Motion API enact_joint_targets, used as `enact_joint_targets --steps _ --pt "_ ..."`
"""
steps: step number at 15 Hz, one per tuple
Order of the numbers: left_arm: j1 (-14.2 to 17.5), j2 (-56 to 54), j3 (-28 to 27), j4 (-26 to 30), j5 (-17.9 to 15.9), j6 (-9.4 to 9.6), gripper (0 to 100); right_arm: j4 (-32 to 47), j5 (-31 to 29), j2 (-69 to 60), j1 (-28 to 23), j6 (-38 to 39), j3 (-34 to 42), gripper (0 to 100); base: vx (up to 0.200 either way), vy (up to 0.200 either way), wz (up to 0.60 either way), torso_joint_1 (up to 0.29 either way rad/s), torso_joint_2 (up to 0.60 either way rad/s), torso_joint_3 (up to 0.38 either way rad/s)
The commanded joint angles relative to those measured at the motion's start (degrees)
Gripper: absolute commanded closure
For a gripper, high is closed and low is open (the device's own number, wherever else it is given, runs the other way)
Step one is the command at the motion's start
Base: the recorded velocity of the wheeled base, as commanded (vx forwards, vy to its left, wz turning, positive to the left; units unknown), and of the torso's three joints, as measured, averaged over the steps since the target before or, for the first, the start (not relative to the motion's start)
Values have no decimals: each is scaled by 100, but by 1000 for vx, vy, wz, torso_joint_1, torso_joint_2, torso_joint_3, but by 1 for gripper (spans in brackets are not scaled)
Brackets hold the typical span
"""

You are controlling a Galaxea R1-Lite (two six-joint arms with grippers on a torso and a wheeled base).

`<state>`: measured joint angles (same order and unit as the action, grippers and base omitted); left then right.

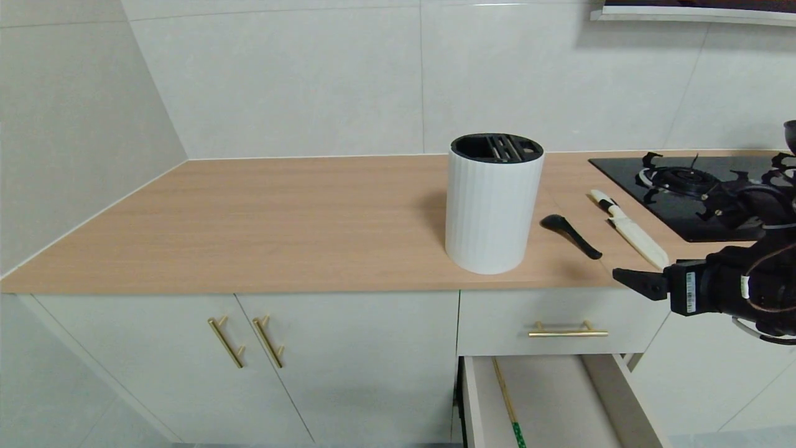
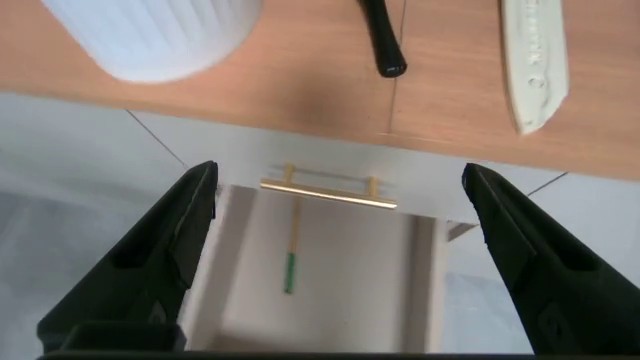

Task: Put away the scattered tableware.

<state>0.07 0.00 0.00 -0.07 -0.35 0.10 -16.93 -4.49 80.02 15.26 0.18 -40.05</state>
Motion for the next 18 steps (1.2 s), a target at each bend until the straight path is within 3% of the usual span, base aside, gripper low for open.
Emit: enact_joint_targets --steps 1,7,11,18 --pt "1 9 0 -1 0 -1 0 -108 18 339 -15 -133 -82 0 0 0 0 0 0 0" --pt "1 9 0 -1 0 -1 0 -1304 36 1912 -15 -475 -988 0 0 0 0 0 0 0" --pt "1 0 0 -1 0 -1 0 -2367 -17 2765 -278 -502 -1014 0 0 0 0 0 0 0" --pt "1 0 0 -1 0 -1 0 -2420 27 3318 -656 -475 -1409 0 0 0 0 0 0 0"
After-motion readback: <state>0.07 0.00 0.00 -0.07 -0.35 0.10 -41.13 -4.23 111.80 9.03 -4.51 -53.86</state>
